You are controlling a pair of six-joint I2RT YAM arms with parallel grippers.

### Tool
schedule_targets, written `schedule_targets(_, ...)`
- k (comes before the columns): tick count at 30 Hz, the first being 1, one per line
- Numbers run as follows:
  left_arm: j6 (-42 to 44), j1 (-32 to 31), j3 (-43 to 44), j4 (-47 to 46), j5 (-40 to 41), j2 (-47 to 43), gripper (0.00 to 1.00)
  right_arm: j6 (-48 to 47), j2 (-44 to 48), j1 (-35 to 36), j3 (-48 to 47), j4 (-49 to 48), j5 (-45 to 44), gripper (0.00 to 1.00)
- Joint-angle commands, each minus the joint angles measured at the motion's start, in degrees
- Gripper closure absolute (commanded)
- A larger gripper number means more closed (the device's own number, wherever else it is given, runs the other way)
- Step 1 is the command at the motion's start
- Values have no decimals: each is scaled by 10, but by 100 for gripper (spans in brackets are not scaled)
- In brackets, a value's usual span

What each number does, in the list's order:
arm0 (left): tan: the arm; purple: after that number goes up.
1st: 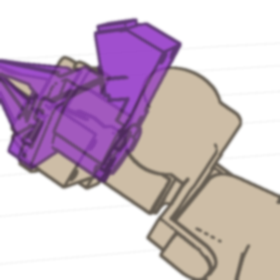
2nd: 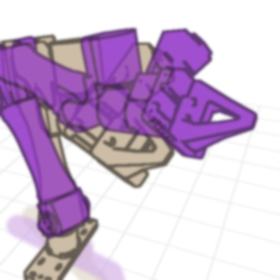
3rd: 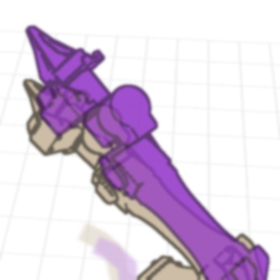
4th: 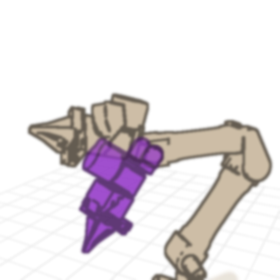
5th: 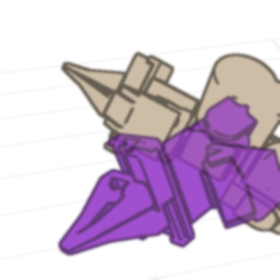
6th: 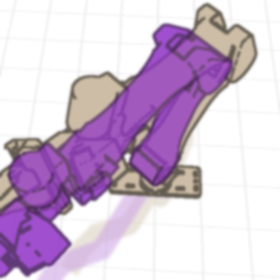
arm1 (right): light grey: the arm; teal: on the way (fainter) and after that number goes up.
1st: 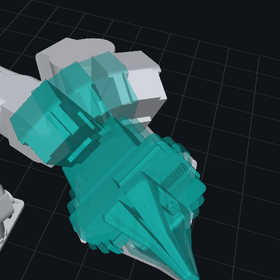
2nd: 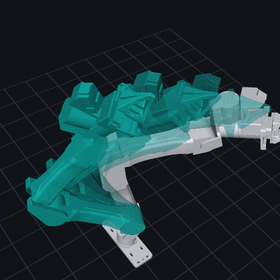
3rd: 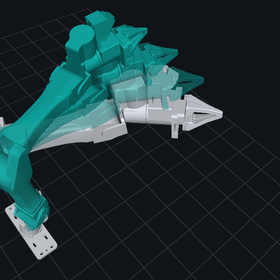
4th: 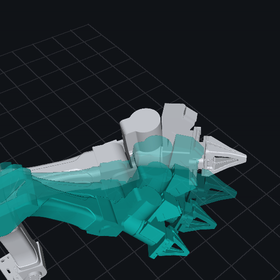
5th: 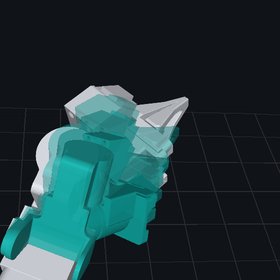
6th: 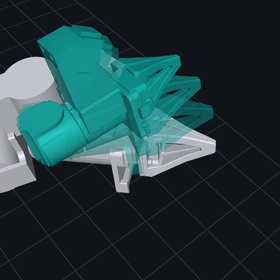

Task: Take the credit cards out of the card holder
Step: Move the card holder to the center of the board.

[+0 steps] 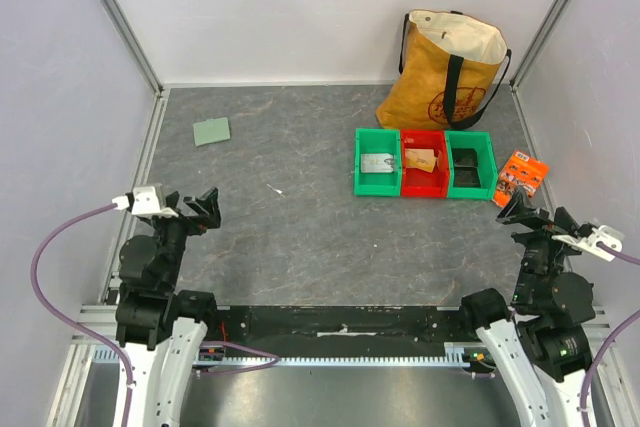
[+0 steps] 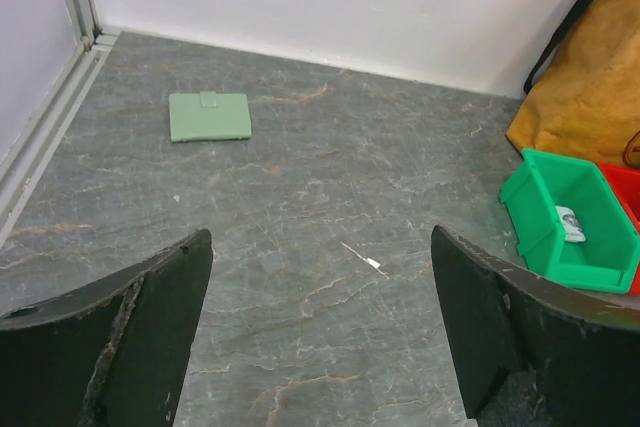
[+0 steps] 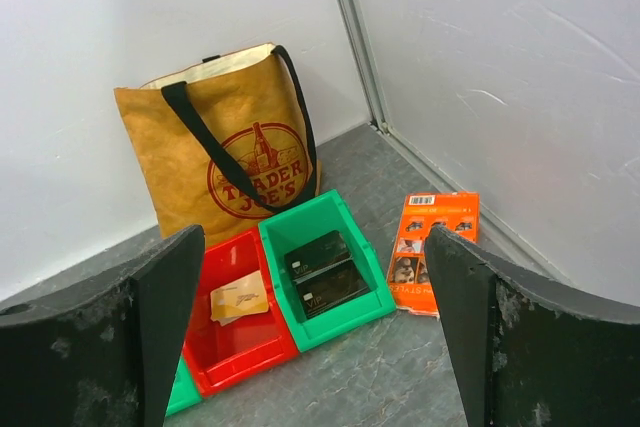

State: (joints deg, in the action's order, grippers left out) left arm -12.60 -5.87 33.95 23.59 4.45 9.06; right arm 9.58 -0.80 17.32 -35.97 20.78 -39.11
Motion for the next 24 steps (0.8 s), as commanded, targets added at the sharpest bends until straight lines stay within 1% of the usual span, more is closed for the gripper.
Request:
schedule_targets(1,-29,2,-1,-26,-8,31,4,20,4,5,-24,16,-16,2)
schedule_targets(5,-46,2,1,-37,-16,74,4,24,4,7,-20,14,-15,2)
schedule_targets(8,-60,2,8,-67,-42,137,4,23,4,11,-18,15,-15,2)
schedule_targets(9,-66,2,11,-81,-42,165,4,21,4,13,-17,13,-11,2)
schedule_targets(10,-74,1,16,-95,-62,192,4,17,4,14,-15,9,-4,2)
schedule_targets(12,-93,2,32,-126,-77,261,5,5,4,18,-10,4,13,2)
schedule_targets(15,-115,2,65,-165,-81,360,5,-3,4,21,-6,-4,28,2)
schedule_targets(20,-117,8,131,-224,-88,536,5,-18,4,23,-1,-10,66,2)
schedule_targets(24,-119,48,181,-278,-107,641,6,-23,4,24,2,-10,73,2)
